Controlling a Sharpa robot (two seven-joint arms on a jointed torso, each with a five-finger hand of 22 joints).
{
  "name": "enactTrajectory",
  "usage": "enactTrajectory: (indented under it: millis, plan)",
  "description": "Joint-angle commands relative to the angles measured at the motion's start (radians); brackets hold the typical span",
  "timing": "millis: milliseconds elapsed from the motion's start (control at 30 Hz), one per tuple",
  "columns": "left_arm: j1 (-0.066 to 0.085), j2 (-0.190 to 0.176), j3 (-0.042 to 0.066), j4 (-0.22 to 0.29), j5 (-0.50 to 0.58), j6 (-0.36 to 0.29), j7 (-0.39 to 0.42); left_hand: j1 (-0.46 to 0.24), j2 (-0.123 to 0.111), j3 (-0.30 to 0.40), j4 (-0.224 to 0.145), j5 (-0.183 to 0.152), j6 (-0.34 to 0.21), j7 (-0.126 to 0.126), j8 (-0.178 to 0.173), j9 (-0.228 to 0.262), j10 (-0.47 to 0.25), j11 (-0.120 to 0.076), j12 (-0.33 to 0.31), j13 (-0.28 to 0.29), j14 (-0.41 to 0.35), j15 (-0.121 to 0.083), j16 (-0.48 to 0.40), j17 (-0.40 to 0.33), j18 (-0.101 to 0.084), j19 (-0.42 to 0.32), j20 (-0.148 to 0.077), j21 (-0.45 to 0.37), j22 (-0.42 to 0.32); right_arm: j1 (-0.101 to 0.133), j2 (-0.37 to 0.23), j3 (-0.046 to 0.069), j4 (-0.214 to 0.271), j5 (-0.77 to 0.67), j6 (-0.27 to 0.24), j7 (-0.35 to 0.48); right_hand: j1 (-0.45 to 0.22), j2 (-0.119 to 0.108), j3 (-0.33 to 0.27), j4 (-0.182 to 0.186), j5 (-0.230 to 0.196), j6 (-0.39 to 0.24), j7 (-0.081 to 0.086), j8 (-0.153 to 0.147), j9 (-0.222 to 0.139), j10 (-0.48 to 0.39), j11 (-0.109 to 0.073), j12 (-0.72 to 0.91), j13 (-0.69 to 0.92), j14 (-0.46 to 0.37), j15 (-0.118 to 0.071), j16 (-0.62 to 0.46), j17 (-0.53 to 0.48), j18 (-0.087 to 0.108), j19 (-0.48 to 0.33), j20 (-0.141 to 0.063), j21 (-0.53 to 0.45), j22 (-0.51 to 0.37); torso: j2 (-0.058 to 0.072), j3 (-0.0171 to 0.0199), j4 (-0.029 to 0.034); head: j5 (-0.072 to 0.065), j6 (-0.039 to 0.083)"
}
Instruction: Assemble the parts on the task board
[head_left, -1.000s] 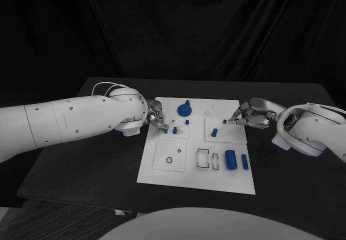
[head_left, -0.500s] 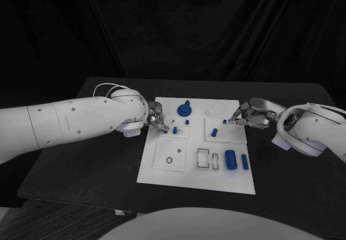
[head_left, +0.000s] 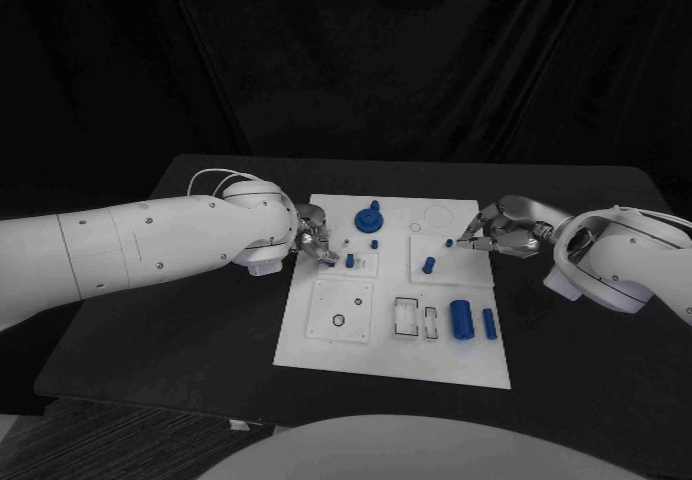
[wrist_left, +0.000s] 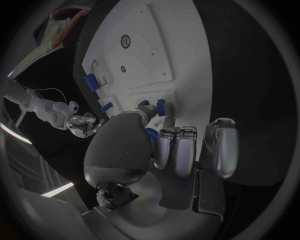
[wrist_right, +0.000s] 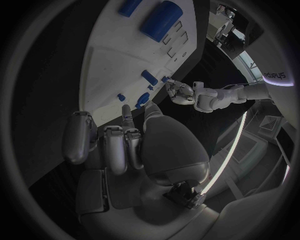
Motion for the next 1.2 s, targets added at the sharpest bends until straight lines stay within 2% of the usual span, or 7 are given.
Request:
enactTrajectory:
  millis: [33, 100, 367, 433, 467, 667, 1200]
  plan:
    - [-0.007, 0.003, -0.002, 0.000, 0.000, -0.004, 0.012, -0.008, 0.008, 0.072, -0.018, -0.019, 0.015, -0.016, 0.007, 0.008, 0.111, -0.007, 0.010, 0.267, 0.109, -0.014, 0.014, 0.265, 0.040, -0.010, -0.005, -0.006, 0.202, -0.003, -0.002, 0.001, 0.000, -0.001, -0.008, -0.008, 0.023, 0.007, -0.021, 0.000, 0.016, 0.001, 0.001, 0.021, 0.010, 0.108, 0.001, -0.003, 0.250, 0.086, -0.001, -0.016, 0.210, 0.026, -0.006, 0.000, -0.014, 0.170, 0.000, 0.0000, 0.0003, 0.000, 0.000]
    - [-0.007, 0.003, -0.002, -0.001, 0.000, -0.004, 0.013, -0.010, 0.008, 0.072, -0.018, -0.022, 0.015, -0.016, 0.007, 0.008, 0.111, -0.007, 0.010, 0.267, 0.109, -0.014, 0.014, 0.265, 0.040, -0.010, -0.005, -0.006, 0.202, -0.003, -0.002, 0.001, 0.000, -0.001, -0.008, -0.009, 0.023, 0.007, -0.021, 0.000, 0.016, 0.001, 0.001, 0.021, 0.010, 0.108, 0.001, -0.003, 0.250, 0.086, -0.001, -0.016, 0.210, 0.026, -0.006, 0.000, -0.014, 0.170, 0.000, 0.0001, 0.0002, 0.000, 0.000]
    - [-0.009, 0.002, -0.002, 0.000, 0.000, -0.012, 0.019, -0.036, 0.015, 0.064, -0.020, -0.082, 0.019, -0.015, 0.003, 0.008, 0.111, -0.006, 0.010, 0.267, 0.109, -0.012, 0.014, 0.265, 0.040, -0.010, -0.003, -0.006, 0.202, -0.004, -0.001, 0.001, -0.001, -0.001, -0.006, -0.009, 0.023, 0.007, -0.021, 0.000, 0.016, 0.001, 0.001, 0.021, 0.010, 0.108, 0.001, -0.003, 0.250, 0.086, -0.001, -0.016, 0.210, 0.026, -0.006, 0.000, -0.014, 0.170, 0.000, 0.0002, -0.0001, 0.001, 0.000]
    - [-0.009, 0.001, -0.002, 0.000, 0.000, -0.017, 0.021, -0.033, 0.016, 0.067, -0.026, -0.073, 0.018, -0.017, 0.002, 0.008, 0.111, -0.006, 0.010, 0.267, 0.109, -0.012, 0.014, 0.265, 0.040, -0.010, -0.003, -0.005, 0.202, -0.005, -0.001, 0.001, -0.001, -0.001, -0.006, -0.009, 0.023, 0.007, -0.021, 0.000, 0.016, 0.001, 0.001, 0.021, 0.010, 0.108, 0.001, -0.003, 0.250, 0.086, -0.001, -0.016, 0.210, 0.026, -0.006, 0.000, -0.014, 0.170, 0.000, 0.0001, -0.0004, 0.001, 0.000]
    - [-0.009, -0.001, -0.002, 0.001, 0.000, -0.021, 0.022, -0.029, 0.015, 0.072, -0.034, -0.054, 0.018, -0.017, 0.001, 0.008, 0.111, -0.007, 0.010, 0.267, 0.109, -0.013, 0.014, 0.265, 0.040, -0.010, -0.003, -0.005, 0.202, -0.005, -0.001, 0.001, -0.001, -0.001, -0.005, -0.009, 0.023, 0.007, -0.021, 0.000, 0.016, 0.001, 0.001, 0.021, 0.010, 0.108, 0.001, -0.003, 0.250, 0.086, -0.001, -0.016, 0.210, 0.026, -0.006, 0.000, -0.014, 0.170, 0.000, 0.0001, -0.0002, 0.002, 0.000]
    - [-0.009, -0.011, -0.001, 0.012, 0.000, -0.048, 0.029, -0.023, 0.011, 0.077, -0.048, -0.038, 0.019, -0.018, 0.000, 0.009, 0.111, -0.008, 0.010, 0.267, 0.109, -0.014, 0.014, 0.265, 0.039, -0.007, -0.004, -0.002, 0.203, -0.005, -0.002, 0.001, -0.001, -0.001, -0.006, -0.009, 0.023, 0.007, -0.021, 0.000, 0.020, 0.001, 0.002, 0.021, 0.010, 0.108, 0.001, -0.003, 0.250, 0.085, -0.001, -0.016, 0.210, 0.026, -0.007, 0.001, -0.017, 0.169, 0.000, 0.0001, 0.0006, 0.000, 0.000]
    - [-0.009, -0.039, -0.001, 0.046, 0.000, -0.096, 0.039, -0.023, 0.008, 0.079, -0.053, -0.032, 0.019, -0.018, 0.000, 0.009, 0.111, -0.008, 0.010, 0.267, 0.109, -0.014, 0.014, 0.265, 0.039, -0.006, -0.004, 0.000, 0.204, -0.010, -0.001, 0.001, -0.007, -0.001, -0.006, -0.007, 0.023, 0.007, -0.021, 0.000, 0.020, 0.001, 0.002, 0.021, 0.010, 0.108, 0.001, -0.003, 0.250, 0.085, -0.001, -0.016, 0.210, 0.026, -0.007, 0.001, -0.017, 0.169, 0.000, 0.0000, 0.0006, 0.002, 0.000]
